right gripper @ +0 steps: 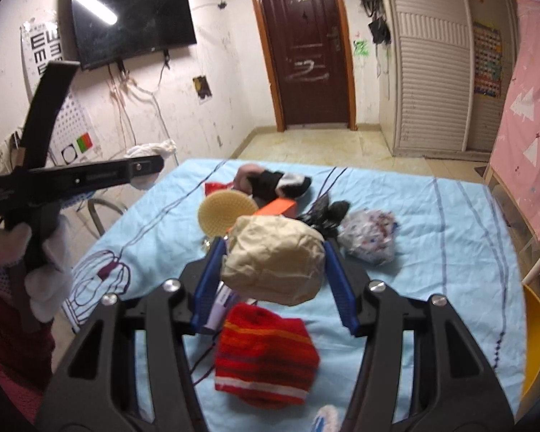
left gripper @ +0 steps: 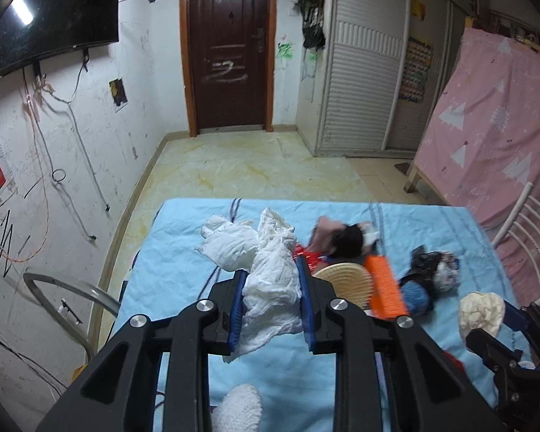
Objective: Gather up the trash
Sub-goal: 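Grasp the beige crumpled paper with the right tool while the left tool grasps the white tissue, then carry both items over the yellow bucket and open both tools to drop them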
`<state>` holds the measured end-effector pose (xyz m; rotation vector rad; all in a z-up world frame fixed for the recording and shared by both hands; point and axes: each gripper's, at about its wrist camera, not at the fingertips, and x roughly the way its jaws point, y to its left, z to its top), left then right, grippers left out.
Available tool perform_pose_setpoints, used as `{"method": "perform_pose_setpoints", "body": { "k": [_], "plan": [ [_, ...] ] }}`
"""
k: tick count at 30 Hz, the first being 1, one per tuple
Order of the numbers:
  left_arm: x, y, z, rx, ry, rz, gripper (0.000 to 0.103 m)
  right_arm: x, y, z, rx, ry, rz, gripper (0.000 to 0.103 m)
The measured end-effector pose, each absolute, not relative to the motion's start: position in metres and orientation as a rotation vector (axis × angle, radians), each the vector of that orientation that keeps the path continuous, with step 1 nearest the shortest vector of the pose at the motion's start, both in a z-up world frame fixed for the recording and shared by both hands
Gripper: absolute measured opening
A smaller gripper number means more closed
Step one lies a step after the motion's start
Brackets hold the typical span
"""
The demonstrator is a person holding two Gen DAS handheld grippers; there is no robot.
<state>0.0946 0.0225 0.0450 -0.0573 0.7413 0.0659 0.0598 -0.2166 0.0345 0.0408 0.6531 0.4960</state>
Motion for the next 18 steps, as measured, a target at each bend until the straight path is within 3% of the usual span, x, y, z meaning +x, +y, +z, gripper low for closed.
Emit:
{"method": "perform_pose_setpoints", "body": {
  "k": [18],
  "plan": [
    [0.080, -0.095, 0.084, 0.010, 0.672, -0.122, 0.017, 0.047, -0.316, 0.039, 0.146, 0.542, 0.313, 0.054]
  ]
}}
